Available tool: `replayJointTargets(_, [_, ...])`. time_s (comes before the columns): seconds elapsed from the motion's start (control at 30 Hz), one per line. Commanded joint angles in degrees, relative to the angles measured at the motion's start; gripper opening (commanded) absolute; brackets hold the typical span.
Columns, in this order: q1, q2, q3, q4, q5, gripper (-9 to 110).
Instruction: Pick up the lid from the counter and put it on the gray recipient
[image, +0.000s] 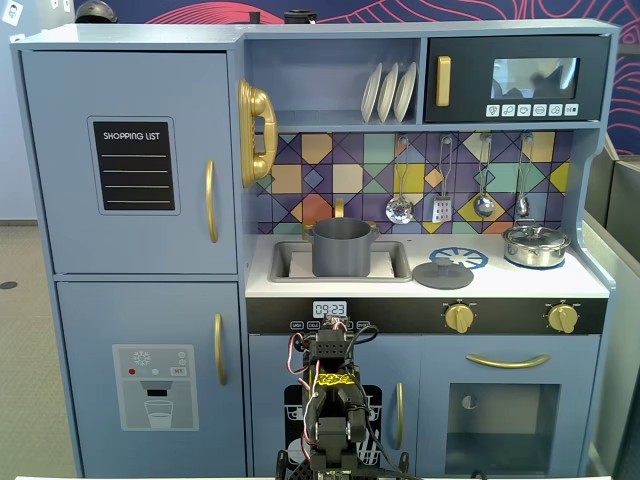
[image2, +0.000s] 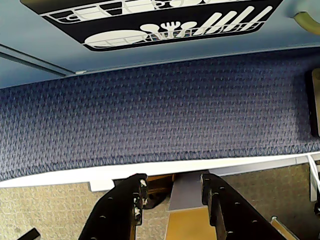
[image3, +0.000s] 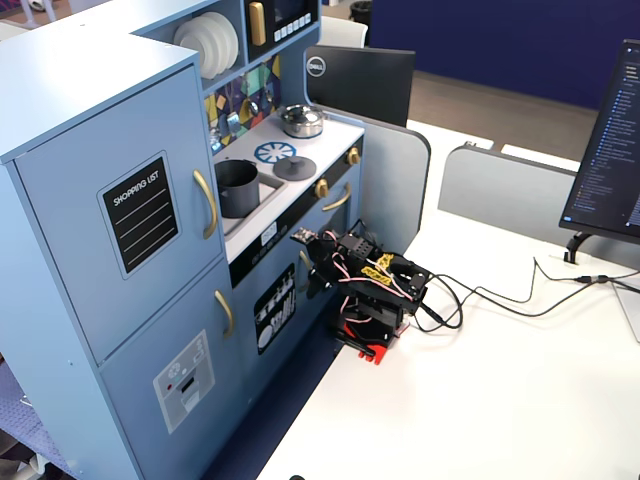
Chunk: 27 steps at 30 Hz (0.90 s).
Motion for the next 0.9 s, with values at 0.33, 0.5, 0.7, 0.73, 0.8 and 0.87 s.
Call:
replayJointTargets(0.33, [3.6,-0.26,0.18,10.28,-2.29,0])
replayJointTargets(0.5, [5.71,-0.35,-0.62,5.8,-3.6,0])
replayJointTargets(0.7, [10.28,-5.8,-15.03,-5.01,-9.32,0])
replayJointTargets(0.73, [11.16,-7.21,-18.28,-7.29,-8.96,0])
replayJointTargets(0.8, [13.89,-9.14,-23.38,-13.01,-10.55,0])
replayJointTargets(0.87, [16.35,-10.72,-27.07,-20.04,-11.43,0])
